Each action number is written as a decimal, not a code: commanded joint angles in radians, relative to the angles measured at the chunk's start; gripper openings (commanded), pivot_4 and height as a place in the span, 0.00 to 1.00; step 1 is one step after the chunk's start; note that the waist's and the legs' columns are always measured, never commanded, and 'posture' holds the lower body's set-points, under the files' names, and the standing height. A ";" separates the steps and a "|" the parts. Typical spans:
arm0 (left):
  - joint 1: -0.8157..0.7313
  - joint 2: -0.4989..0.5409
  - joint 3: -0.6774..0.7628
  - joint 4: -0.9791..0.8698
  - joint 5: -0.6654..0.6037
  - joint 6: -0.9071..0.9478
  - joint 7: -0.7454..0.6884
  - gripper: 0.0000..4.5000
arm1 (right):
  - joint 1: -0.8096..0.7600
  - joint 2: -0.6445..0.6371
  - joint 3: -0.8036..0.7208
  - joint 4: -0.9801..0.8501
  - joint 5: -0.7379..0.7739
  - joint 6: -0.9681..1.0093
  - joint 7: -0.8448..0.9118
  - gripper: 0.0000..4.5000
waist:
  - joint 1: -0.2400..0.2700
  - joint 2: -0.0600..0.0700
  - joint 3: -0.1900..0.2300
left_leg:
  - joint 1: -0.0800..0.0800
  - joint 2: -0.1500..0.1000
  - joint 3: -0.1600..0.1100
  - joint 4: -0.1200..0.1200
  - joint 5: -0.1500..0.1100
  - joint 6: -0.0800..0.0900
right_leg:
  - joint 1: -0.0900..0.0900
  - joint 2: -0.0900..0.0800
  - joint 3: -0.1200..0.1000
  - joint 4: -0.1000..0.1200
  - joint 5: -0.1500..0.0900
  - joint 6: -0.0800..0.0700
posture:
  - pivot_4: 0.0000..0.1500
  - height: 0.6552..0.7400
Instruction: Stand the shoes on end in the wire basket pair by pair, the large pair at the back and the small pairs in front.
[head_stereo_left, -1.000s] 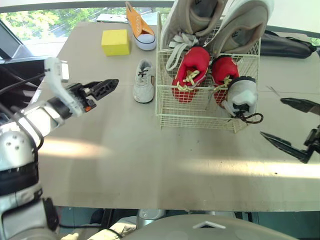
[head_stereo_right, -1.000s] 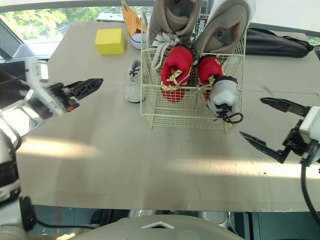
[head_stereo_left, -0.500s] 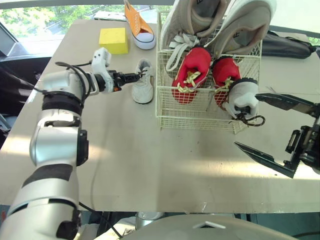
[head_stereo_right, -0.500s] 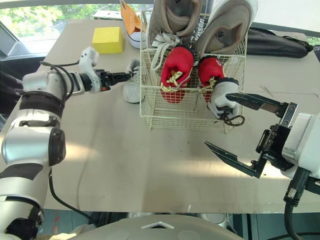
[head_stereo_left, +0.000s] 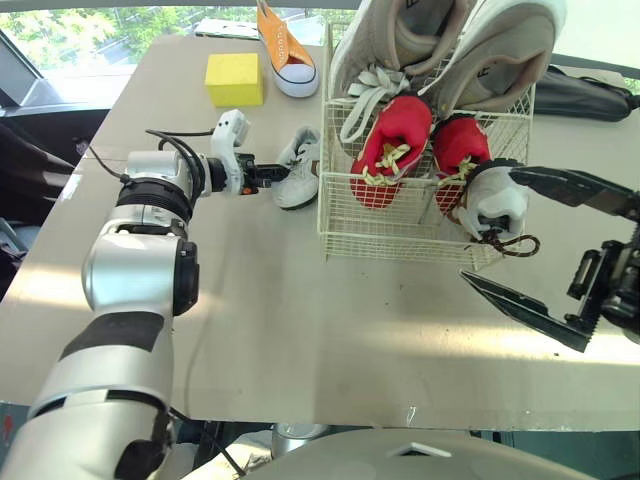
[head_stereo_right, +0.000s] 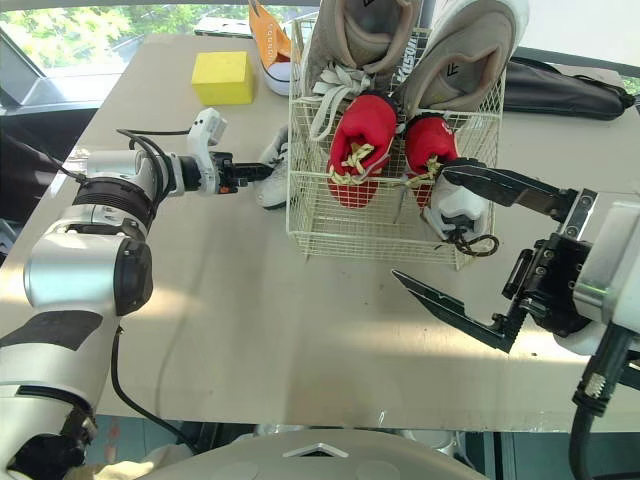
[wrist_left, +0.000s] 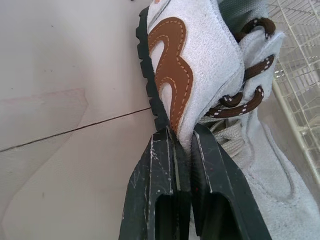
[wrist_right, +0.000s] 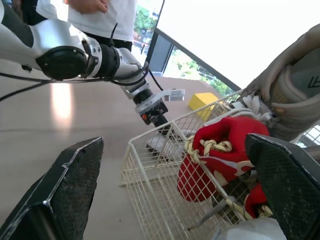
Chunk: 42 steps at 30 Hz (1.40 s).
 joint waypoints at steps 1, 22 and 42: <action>0.003 0.004 0.044 -0.041 -0.003 0.022 -0.032 0.02 | -0.039 -0.021 0.062 -0.013 0.090 0.030 -0.081 1.00 | -0.002 0.000 0.000 | 0.000 0.000 0.000 0.000 0.000 0.000 | 0.000 0.000 0.000 0.000 0.000 0.000 | 1.00 1.00; 0.311 0.086 0.132 -0.655 -0.099 0.361 -0.029 0.02 | -0.454 -0.058 0.222 0.149 0.240 0.232 -0.011 1.00 | -0.009 0.000 0.000 | -0.001 0.001 -0.001 0.000 0.000 -0.001 | -0.002 -0.003 0.000 0.001 0.000 -0.001 | 1.00 1.00; 0.590 0.158 0.322 -1.145 -0.322 0.599 0.133 0.02 | -0.416 0.054 0.171 0.199 0.062 0.275 0.151 1.00 | -0.007 0.001 0.000 | 0.001 0.000 -0.001 0.001 0.001 -0.003 | -0.001 -0.004 -0.001 0.004 0.000 -0.001 | 1.00 1.00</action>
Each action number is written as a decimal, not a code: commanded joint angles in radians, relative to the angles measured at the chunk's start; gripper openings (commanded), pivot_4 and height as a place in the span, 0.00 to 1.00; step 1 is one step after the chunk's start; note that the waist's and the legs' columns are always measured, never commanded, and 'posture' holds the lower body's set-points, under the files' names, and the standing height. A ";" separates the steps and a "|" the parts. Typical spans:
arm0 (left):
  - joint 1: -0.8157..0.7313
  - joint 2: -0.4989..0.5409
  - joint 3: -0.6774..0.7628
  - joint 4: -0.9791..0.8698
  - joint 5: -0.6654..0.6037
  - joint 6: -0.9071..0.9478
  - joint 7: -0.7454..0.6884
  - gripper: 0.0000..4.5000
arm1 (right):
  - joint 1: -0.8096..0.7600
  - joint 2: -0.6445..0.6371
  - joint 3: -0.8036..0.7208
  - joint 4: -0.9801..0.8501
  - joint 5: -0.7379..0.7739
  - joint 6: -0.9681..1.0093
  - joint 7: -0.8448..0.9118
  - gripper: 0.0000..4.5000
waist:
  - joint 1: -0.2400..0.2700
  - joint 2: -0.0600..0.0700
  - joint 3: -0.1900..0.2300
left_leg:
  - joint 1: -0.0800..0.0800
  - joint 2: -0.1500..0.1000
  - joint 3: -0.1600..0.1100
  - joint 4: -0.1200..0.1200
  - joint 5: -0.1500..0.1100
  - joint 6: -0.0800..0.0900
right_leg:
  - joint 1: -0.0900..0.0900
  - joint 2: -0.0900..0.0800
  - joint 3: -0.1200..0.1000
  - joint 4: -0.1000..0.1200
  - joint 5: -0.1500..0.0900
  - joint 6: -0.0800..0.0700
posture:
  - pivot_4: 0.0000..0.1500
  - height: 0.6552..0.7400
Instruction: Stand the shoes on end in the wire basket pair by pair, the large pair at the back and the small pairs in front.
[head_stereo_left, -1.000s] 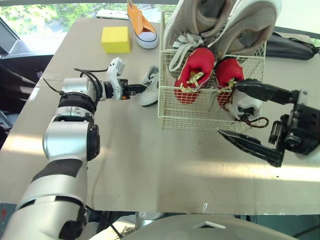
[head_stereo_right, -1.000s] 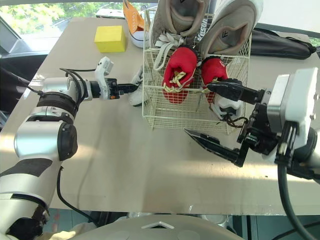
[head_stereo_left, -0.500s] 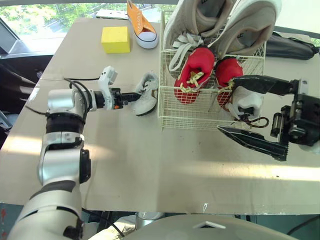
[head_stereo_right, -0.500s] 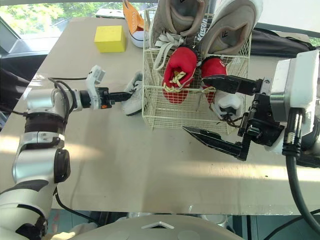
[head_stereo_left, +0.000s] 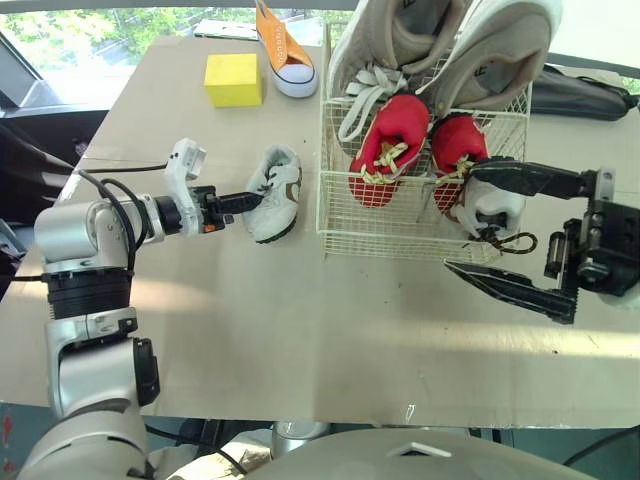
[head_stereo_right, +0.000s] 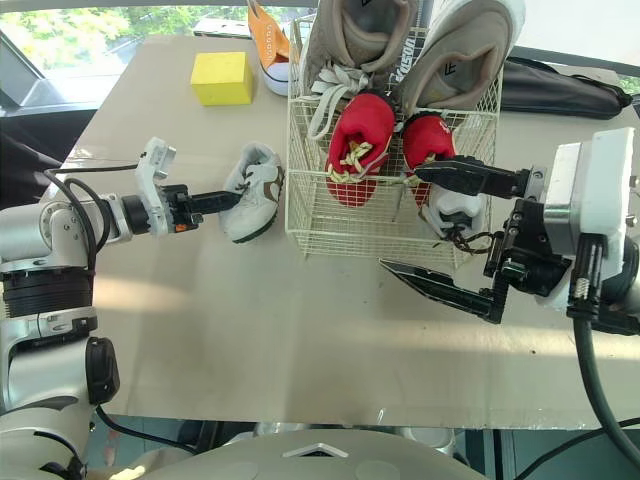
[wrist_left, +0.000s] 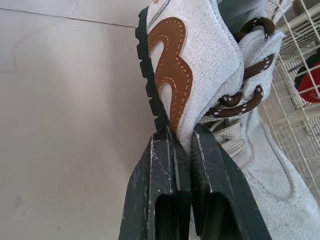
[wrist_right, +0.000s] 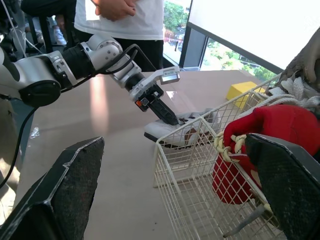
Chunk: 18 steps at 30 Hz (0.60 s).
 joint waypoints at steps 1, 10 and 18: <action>0.004 0.007 0.041 -0.075 -0.050 0.013 0.023 0.02 | -0.020 0.011 -0.025 0.022 -0.023 -0.001 0.022 1.00 | -0.002 0.000 0.000 | 0.000 0.000 0.000 0.000 0.000 0.000 | 0.000 0.000 0.000 0.000 0.000 0.000 | 1.00 1.00; 0.036 0.002 0.074 -0.117 -0.115 0.016 0.073 0.02 | -0.041 0.017 -0.018 0.035 -0.030 0.016 0.057 1.00 | -0.002 0.000 0.000 | 0.001 0.000 0.000 0.000 0.000 0.000 | 0.000 0.000 0.000 0.001 0.000 0.000 | 1.00 1.00; 0.062 0.015 0.067 -0.136 -0.127 -0.001 0.084 0.02 | -0.062 0.029 -0.009 0.034 -0.049 0.015 0.077 1.00 | -0.002 0.000 0.000 | 0.001 0.000 0.001 0.000 0.000 0.000 | 0.000 0.001 0.000 0.001 0.000 0.000 | 1.00 1.00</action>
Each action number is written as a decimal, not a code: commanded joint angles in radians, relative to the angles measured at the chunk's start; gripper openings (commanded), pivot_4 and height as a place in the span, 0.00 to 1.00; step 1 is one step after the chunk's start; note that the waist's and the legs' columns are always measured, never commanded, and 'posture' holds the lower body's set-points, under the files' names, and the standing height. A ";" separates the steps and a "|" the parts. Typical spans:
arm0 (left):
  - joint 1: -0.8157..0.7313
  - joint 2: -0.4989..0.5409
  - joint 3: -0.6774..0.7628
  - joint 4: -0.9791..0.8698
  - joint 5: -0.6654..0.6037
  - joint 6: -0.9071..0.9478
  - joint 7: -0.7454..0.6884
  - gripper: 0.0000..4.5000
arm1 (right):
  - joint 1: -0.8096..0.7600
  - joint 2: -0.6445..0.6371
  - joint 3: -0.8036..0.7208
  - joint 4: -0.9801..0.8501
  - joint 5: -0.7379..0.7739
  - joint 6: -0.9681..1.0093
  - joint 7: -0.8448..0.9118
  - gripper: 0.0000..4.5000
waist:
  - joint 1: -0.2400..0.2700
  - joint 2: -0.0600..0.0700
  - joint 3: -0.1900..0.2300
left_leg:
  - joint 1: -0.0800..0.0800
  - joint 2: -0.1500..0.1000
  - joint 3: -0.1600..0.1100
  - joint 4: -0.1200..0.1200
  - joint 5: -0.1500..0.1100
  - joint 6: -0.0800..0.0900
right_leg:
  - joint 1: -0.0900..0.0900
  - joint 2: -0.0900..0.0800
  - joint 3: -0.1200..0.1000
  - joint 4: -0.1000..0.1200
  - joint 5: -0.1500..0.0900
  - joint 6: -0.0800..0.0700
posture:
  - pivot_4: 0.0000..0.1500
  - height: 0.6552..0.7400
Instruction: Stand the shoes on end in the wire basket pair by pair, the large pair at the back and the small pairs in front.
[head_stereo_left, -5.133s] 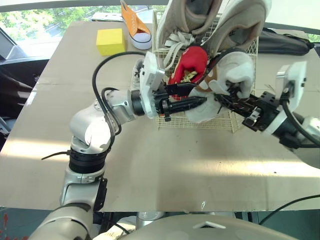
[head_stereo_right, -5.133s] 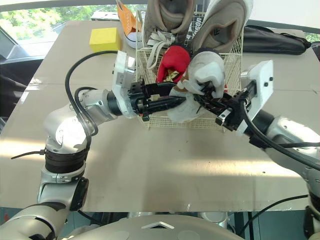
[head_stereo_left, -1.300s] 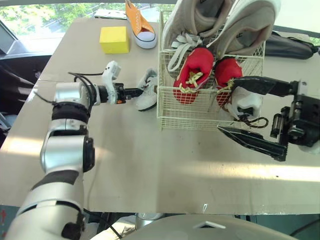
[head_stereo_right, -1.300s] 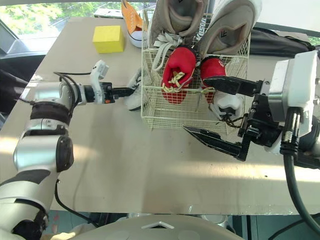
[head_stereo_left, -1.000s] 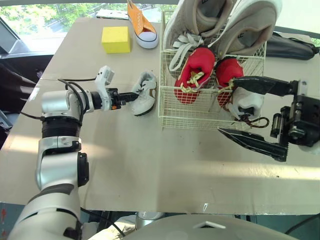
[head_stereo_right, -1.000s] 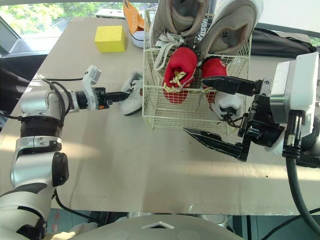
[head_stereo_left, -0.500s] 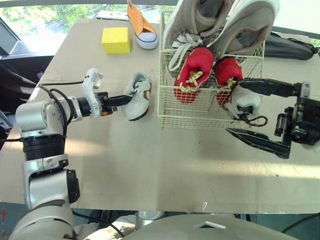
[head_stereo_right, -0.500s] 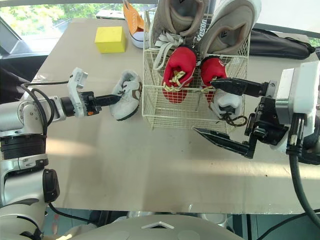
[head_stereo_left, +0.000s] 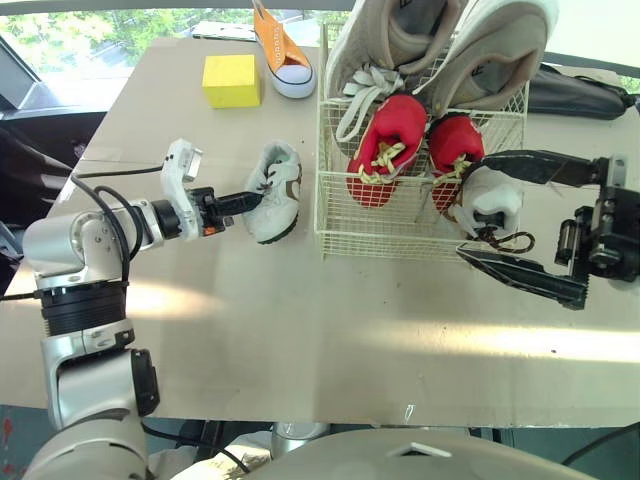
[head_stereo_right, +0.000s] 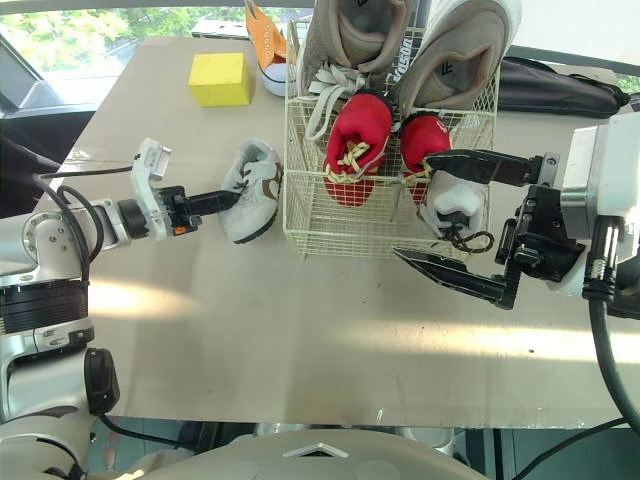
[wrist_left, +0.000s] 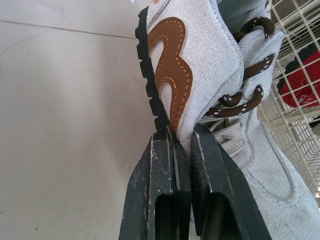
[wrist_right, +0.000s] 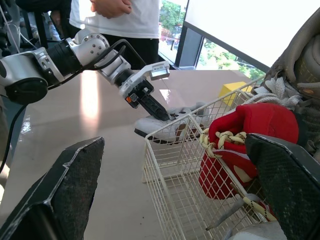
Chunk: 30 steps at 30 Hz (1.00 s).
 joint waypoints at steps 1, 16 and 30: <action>-0.005 0.023 0.016 -0.047 -0.029 -0.020 -0.004 0.02 | -0.021 0.012 -0.010 -0.007 -0.007 -0.008 0.011 1.00 | 0.000 0.000 0.000 | 0.000 0.000 0.000 0.000 0.000 0.000 | 0.000 0.000 0.000 0.000 0.000 0.000 | 1.00 1.00; 0.025 -0.028 0.239 -0.310 -0.137 -0.314 0.045 0.02 | -0.013 0.082 -0.005 0.005 0.016 0.012 -0.101 1.00 | -0.001 0.000 0.000 | 0.000 0.000 0.000 0.000 0.000 -0.001 | 0.000 -0.001 0.000 0.000 0.000 0.000 | 1.00 1.00; 0.044 -0.106 0.074 -0.729 -0.282 -0.508 0.143 0.02 | -0.005 0.164 0.031 0.053 -0.178 -0.060 0.060 1.00 | 0.000 0.004 -0.001 | 0.005 -0.001 0.003 0.000 0.001 -0.001 | 0.004 0.004 0.002 0.000 0.000 0.000 | 1.00 1.00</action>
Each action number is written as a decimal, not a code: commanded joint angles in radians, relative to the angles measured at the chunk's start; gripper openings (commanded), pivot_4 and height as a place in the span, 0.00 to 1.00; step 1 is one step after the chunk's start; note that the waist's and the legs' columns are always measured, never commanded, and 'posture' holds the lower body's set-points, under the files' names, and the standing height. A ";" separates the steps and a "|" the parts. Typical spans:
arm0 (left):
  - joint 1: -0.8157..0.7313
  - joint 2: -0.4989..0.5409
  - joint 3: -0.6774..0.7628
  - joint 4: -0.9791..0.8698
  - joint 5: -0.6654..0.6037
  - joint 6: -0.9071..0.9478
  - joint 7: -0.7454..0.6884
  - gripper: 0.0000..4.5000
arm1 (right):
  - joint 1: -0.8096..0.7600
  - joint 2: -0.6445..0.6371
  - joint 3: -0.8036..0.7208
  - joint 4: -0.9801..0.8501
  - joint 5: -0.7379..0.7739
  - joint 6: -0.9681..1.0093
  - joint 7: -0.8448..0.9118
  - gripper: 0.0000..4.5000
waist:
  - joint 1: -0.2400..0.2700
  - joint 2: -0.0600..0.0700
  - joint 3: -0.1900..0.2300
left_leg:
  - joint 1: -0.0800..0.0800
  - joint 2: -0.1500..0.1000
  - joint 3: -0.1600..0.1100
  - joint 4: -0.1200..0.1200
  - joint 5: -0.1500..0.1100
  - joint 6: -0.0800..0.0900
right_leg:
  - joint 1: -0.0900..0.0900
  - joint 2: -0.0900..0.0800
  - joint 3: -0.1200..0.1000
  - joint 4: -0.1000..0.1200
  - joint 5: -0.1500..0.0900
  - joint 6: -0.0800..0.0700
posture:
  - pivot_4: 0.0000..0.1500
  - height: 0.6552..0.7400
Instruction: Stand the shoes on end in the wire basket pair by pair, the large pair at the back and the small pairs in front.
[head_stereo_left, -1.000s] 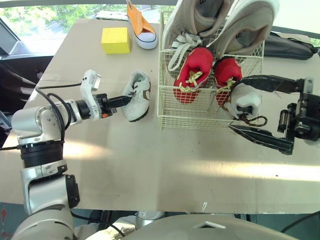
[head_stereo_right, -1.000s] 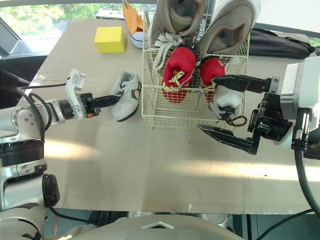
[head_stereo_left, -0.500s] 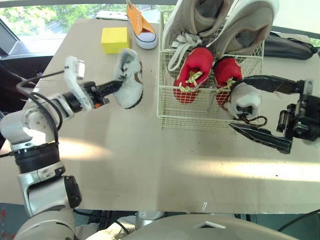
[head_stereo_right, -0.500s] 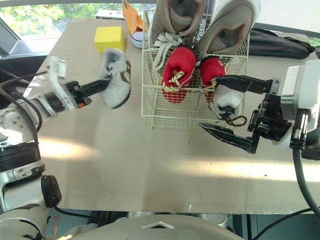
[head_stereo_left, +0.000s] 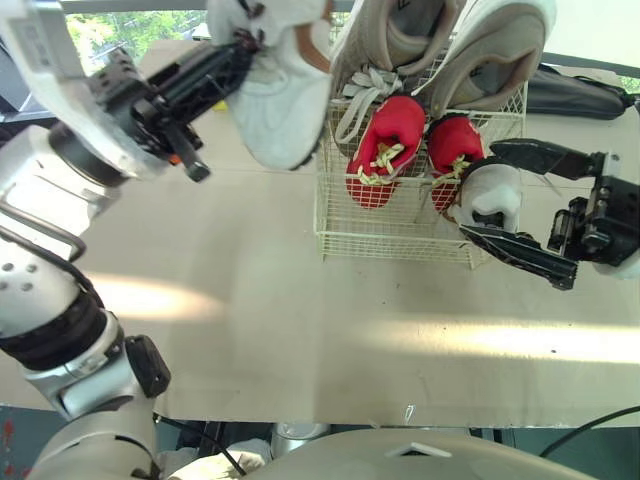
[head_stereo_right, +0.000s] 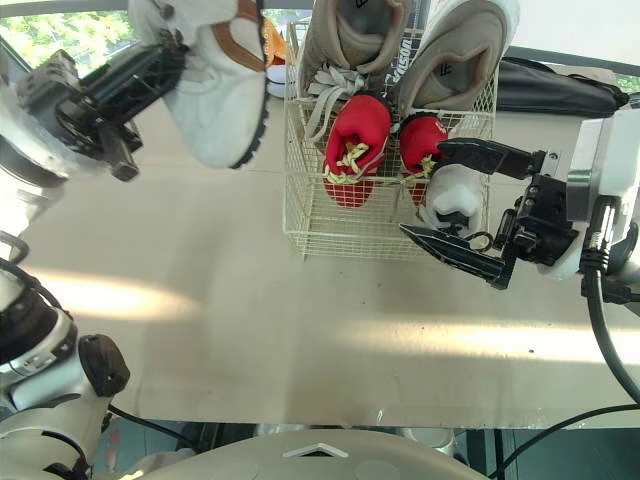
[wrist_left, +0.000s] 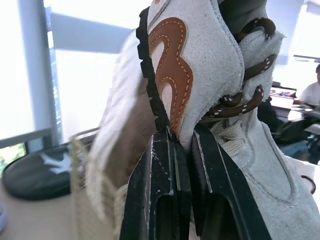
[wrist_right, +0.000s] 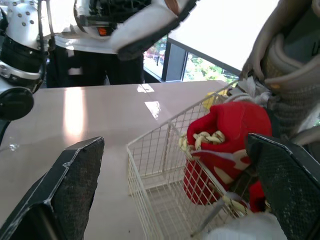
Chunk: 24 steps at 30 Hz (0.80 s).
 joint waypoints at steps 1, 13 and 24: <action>0.071 -0.065 -0.161 -0.062 0.216 -0.261 -0.035 0.02 | 0.013 0.018 -0.037 -0.026 -0.033 -0.032 0.014 1.00 | 0.001 0.001 0.000 | 0.000 0.000 0.000 0.000 0.000 0.000 | 0.000 0.001 0.000 0.000 0.000 0.000 | 1.00 1.00; 0.251 -0.383 -0.474 0.276 0.785 -1.137 0.000 0.02 | 0.226 0.052 -0.199 -0.150 -0.022 0.000 -0.067 1.00 | 0.007 0.003 -0.003 | 0.001 0.001 -0.001 0.000 -0.003 0.005 | 0.002 0.000 0.001 -0.002 0.001 -0.002 | 1.00 1.00; 0.342 -0.376 -0.540 0.393 0.862 -1.297 -0.010 0.02 | 0.362 0.039 -0.384 -0.098 -0.014 -0.008 0.072 1.00 | 0.005 0.005 -0.005 | 0.002 0.001 -0.001 0.000 -0.003 0.007 | 0.003 0.001 0.000 -0.002 0.001 -0.001 | 1.00 1.00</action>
